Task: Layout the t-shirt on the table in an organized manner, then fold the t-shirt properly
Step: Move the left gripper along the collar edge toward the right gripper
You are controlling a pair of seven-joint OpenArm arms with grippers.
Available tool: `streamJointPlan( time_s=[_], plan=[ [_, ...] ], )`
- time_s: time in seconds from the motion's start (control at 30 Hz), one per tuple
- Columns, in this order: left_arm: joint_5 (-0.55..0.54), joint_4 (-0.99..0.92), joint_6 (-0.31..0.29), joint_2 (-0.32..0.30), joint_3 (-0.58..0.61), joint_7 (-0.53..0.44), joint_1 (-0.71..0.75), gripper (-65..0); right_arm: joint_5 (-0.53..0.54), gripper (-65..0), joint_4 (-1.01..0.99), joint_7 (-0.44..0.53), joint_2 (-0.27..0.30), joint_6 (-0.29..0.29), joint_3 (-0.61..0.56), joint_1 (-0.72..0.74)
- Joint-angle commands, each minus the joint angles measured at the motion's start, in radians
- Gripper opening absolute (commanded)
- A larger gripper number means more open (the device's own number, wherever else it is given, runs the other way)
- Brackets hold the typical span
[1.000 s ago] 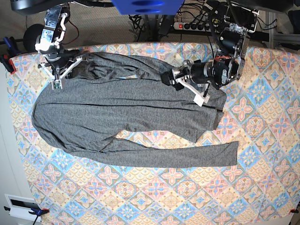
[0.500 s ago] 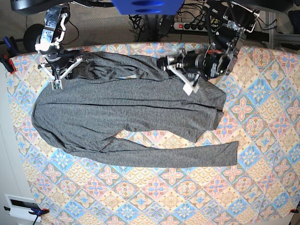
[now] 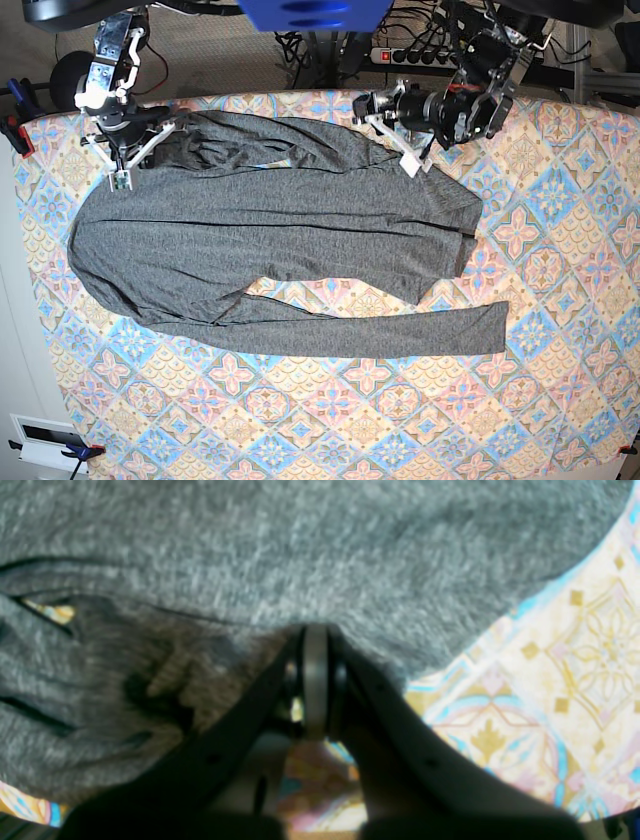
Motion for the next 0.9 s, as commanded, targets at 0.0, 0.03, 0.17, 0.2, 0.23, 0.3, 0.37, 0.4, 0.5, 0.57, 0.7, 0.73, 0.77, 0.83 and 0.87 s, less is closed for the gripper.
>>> streamJointPlan(
  time_s=[0.0, 0.03, 0.17, 0.2, 0.23, 0.3, 0.37, 0.4, 0.5, 0.57, 0.7, 0.73, 0.77, 0.83, 0.87],
  plan=[
    [0.008, 0.021, 0.005, -0.007, -0.003, 0.007, 0.007, -45.2, 0.008, -65.0, 0.016, 0.015, 0.009, 0.000, 0.005, 0.002],
    [0.010, 0.023, 0.005, -0.007, -0.003, 0.003, 0.013, -42.8, 0.008, -65.0, 0.016, 0.015, 0.009, 0.000, 0.004, 0.002],
    [0.050, 0.023, 0.005, 0.006, -0.004, -0.002, 0.015, -37.2, 0.008, -65.0, 0.016, 0.015, 0.009, 0.000, 0.001, 0.002],
    [0.067, 0.023, 0.005, 0.021, -0.004, -0.016, 0.013, -36.8, 0.008, -65.0, 0.016, 0.015, 0.009, 0.000, 0.001, 0.002],
    [0.080, 0.021, 0.005, 0.029, -0.004, -0.031, 0.013, -36.7, 0.008, -65.0, 0.016, 0.015, 0.009, 0.000, 0.001, 0.002],
    [0.119, 0.006, 0.005, 0.039, -0.004, -0.051, 0.013, -36.7, 0.008, -65.0, 0.016, 0.015, 0.009, 0.000, 0.001, 0.002],
    [0.156, -0.043, 0.005, 0.078, -0.006, -0.056, 0.001, -36.7, 0.008, -65.0, 0.016, 0.015, 0.009, 0.000, 0.001, 0.002],
    [0.169, -0.069, 0.005, 0.091, -0.003, -0.056, -0.011, -36.7, 0.008, -65.0, 0.016, 0.015, 0.009, 0.000, 0.001, 0.002],
    [0.205, -0.137, 0.005, 0.136, 0.000, -0.056, -0.030, -36.7, 0.008, -65.0, 0.016, 0.017, 0.009, 0.000, -0.001, 0.002],
    [0.225, -0.141, 0.005, 0.153, -0.001, -0.056, -0.031, -36.8, 0.008, -65.0, 0.016, 0.017, 0.009, 0.000, -0.001, 0.002],
    [0.232, -0.140, 0.005, 0.165, 0.002, -0.056, -0.051, -39.7, 0.008, -65.0, 0.016, 0.017, 0.009, 0.000, -0.001, 0.002],
    [0.231, -0.140, 0.005, 0.165, 0.000, -0.056, -0.051, -41.9, 0.008, -65.0, 0.016, 0.017, 0.009, 0.000, -0.001, 0.002],
    [0.228, -0.140, 0.005, 0.167, -0.001, -0.054, -0.053, -44.8, 0.008, -65.0, 0.016, 0.017, 0.009, 0.000, -0.001, 0.002],
    [0.228, -0.140, 0.006, 0.167, -0.003, -0.051, -0.054, -51.5, 0.008, -65.0, 0.016, 0.017, 0.009, 0.000, -0.001, 0.002],
    [0.228, -0.138, 0.006, 0.167, -0.004, -0.051, -0.051, -54.6, 0.008, -65.0, 0.016, 0.017, 0.009, 0.000, -0.001, 0.002]
  ],
)
